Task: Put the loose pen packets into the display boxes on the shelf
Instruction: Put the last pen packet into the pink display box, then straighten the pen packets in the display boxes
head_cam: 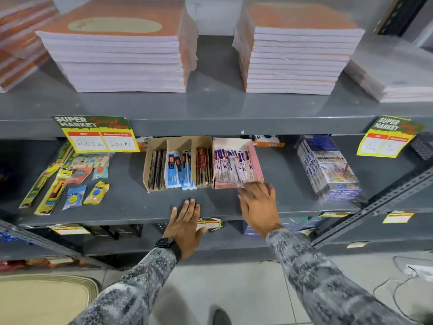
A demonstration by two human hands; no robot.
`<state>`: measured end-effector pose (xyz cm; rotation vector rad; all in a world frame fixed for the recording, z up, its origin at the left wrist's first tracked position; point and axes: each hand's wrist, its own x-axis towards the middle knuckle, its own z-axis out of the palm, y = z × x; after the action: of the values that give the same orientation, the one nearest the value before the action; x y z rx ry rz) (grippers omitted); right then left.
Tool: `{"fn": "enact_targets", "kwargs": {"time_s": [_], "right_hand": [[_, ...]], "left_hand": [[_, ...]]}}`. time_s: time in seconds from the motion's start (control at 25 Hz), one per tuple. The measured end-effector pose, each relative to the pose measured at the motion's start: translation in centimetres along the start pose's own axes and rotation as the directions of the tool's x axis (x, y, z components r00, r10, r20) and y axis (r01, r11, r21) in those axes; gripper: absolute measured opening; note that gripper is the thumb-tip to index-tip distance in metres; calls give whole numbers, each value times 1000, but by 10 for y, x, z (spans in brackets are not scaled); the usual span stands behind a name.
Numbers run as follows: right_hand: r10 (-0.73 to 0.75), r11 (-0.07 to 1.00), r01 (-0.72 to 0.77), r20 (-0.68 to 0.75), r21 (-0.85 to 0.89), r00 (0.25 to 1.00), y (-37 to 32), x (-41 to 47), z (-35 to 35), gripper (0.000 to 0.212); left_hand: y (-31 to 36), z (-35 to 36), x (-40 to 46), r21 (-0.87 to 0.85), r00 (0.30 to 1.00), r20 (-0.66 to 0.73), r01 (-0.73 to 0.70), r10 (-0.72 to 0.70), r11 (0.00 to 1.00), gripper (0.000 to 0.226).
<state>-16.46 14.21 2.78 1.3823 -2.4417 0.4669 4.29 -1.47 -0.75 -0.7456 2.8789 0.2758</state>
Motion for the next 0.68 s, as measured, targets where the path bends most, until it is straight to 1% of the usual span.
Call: {"fn": "enact_targets", "kwargs": {"time_s": [0.04,0.12,0.2,0.32,0.44,0.48,0.56,0.6,0.68], "right_hand": [[-39,999,40,-34,19,999,0,-14,3,23],[-61,997,62,-21,36,998,-1,-34,9,27],[-22,1000,23,70,-3,997,-6,-45,14,43],[35,996,-21,171,-84,985,-10,-29,12,71],[82,989,-38,320,-141,944,-14,5,7,85],[99,988,-47,372,-147,923,-14,16,7,87],[108,989,-55,412,-138,905,-14,30,5,89],[100,991,-55,391,-124,915,-14,32,4,86],[45,996,-20,275,-92,960,-14,23,2,73]], "left_hand": [[0,0,-1,0,1000,-3,-1,1,1000,75],[1,1,-2,-2,1000,7,-7,7,1000,76],[0,1,-2,5,1000,12,-5,5,1000,78],[-1,2,0,16,999,32,-4,3,1000,79],[-3,3,2,29,999,48,-1,0,1000,81],[-4,3,2,37,999,51,-3,1,999,81],[-3,3,2,40,999,44,-4,2,999,81],[-3,3,2,37,999,42,-2,1,999,81],[-2,3,0,38,1000,31,0,-2,999,81]]}}
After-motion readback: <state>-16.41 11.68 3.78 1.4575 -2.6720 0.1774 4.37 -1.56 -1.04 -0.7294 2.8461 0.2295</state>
